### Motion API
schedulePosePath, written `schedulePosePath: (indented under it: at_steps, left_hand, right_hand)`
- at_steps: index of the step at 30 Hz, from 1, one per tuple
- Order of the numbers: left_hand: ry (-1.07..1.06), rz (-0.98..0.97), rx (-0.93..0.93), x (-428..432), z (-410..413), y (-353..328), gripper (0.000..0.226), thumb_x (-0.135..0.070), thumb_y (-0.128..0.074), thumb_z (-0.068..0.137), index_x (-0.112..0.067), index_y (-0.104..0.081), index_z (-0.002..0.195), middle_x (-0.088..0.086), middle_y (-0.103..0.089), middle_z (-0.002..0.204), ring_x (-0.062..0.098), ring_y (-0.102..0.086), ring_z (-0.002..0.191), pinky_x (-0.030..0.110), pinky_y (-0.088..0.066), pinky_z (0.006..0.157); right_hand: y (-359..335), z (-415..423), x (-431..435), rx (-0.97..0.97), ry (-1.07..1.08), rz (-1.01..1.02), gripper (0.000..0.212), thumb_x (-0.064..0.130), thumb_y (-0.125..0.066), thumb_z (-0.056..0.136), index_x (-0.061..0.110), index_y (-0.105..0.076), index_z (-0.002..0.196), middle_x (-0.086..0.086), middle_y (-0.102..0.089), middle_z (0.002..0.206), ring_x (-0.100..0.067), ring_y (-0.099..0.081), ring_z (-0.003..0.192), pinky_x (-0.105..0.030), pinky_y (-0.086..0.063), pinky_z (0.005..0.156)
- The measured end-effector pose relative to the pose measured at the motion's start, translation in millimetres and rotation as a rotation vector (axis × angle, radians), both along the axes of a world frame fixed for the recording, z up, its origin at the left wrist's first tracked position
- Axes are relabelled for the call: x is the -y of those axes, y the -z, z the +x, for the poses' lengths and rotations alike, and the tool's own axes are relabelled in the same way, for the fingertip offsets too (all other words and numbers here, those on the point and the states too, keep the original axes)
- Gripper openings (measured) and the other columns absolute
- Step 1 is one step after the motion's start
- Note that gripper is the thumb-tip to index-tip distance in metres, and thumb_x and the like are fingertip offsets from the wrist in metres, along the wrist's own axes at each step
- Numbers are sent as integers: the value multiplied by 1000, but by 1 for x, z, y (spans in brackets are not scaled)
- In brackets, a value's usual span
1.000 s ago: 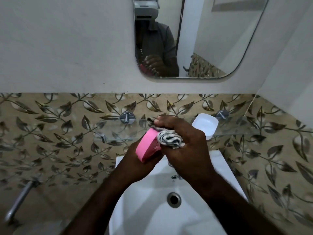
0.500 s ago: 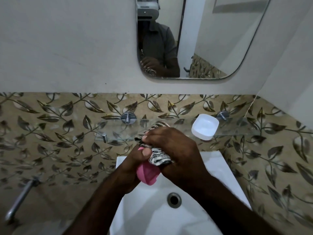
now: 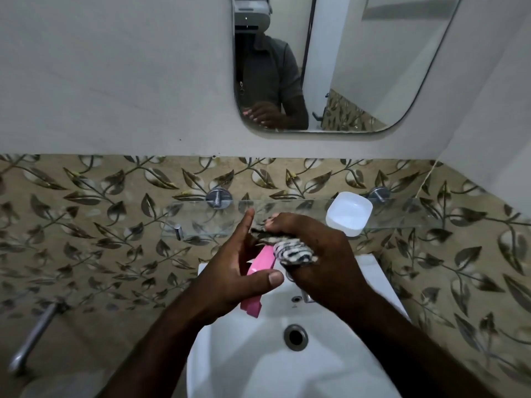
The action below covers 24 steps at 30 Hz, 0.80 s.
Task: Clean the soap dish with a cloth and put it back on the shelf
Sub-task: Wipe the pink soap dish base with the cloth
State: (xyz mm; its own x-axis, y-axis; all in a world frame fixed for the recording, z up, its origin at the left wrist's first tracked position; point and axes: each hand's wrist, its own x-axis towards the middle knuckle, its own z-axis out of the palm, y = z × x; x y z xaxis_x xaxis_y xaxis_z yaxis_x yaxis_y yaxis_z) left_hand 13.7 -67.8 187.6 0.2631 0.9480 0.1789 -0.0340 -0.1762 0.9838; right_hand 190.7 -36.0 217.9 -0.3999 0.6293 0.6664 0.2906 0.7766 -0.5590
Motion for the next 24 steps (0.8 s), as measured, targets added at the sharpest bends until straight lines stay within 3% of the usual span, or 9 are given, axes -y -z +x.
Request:
schedulePosePath:
  at_steps: [4, 8, 11, 13, 16, 18, 20, 22, 24]
  left_hand:
    - [-12, 40, 5, 1, 5, -6, 139, -64, -84, 49, -24, -1, 153, -35, -60, 123, -7, -54, 120, 9, -45, 87]
    - [-46, 46, 55, -2, 5, -1, 135, -61, -85, 51, -22, -6, 154, -28, -54, 134, -1, -49, 129, 17, -43, 101]
    - [-47, 76, 99, -2, 8, 3, 126, -64, -82, 54, -25, -14, 153, -15, -50, 144, 13, -45, 136, 31, -40, 109]
    - [-50, 22, 230, -2, 11, 4, 124, -58, -88, 48, -29, -24, 150, -3, -57, 140, 27, -53, 129, 42, -45, 105]
    - [-6, -136, 617, -2, 17, 9, 117, -42, -94, 40, -22, -42, 143, 14, -60, 134, 38, -59, 118, 51, -48, 100]
    - [-12, -167, 855, -3, 16, 15, 90, -39, -91, 43, -14, -62, 125, 19, -63, 126, 38, -61, 111, 52, -48, 97]
    - [-15, -140, 999, -4, 16, 20, 63, -39, -82, 52, -12, -70, 107, 22, -63, 119, 43, -56, 113, 64, -39, 102]
    - [27, -145, 1050, -7, 15, 26, 57, -37, -72, 62, -11, -68, 112, 23, -60, 124, 47, -50, 118, 70, -30, 104]
    - [100, -170, 1017, -8, 18, 28, 73, -34, -66, 65, -12, -54, 134, 24, -50, 138, 45, -45, 123, 63, -30, 106]
  right_hand:
    - [-4, 1, 1, -81, 83, -131, 46, 7, -69, 73, 32, -64, 111, 19, -71, 103, 1, -68, 94, -15, -51, 80]
    - [-2, -5, 15, -62, -56, -38, 48, 2, -72, 75, 23, -63, 117, 7, -70, 112, -9, -68, 103, -29, -56, 87]
    - [-3, -7, 8, -187, 78, -203, 38, 1, -74, 74, 18, -67, 108, 8, -73, 102, -8, -70, 94, -28, -57, 80]
    - [-5, -10, 2, -273, 147, -360, 39, -3, -72, 74, 17, -68, 107, 8, -74, 100, -7, -70, 92, -29, -57, 81]
    - [-5, -9, -5, -301, 240, -471, 37, -2, -73, 73, 23, -69, 100, 7, -75, 93, -13, -72, 86, -44, -60, 78]
    - [-6, -4, -8, -343, 292, -523, 33, -2, -76, 74, 24, -70, 94, 5, -75, 85, -16, -72, 78, -48, -61, 71]
    - [-9, 2, -7, -392, 320, -556, 31, -2, -75, 75, 23, -69, 92, 2, -74, 80, -18, -72, 73, -47, -62, 65]
    - [-12, 1, -4, -359, 324, -546, 33, -2, -76, 73, 23, -68, 93, 4, -74, 81, -12, -70, 72, -36, -61, 67]
    - [-11, -5, 1, -209, 312, -534, 36, 1, -77, 71, 27, -67, 95, 9, -73, 83, -5, -69, 75, -27, -59, 69]
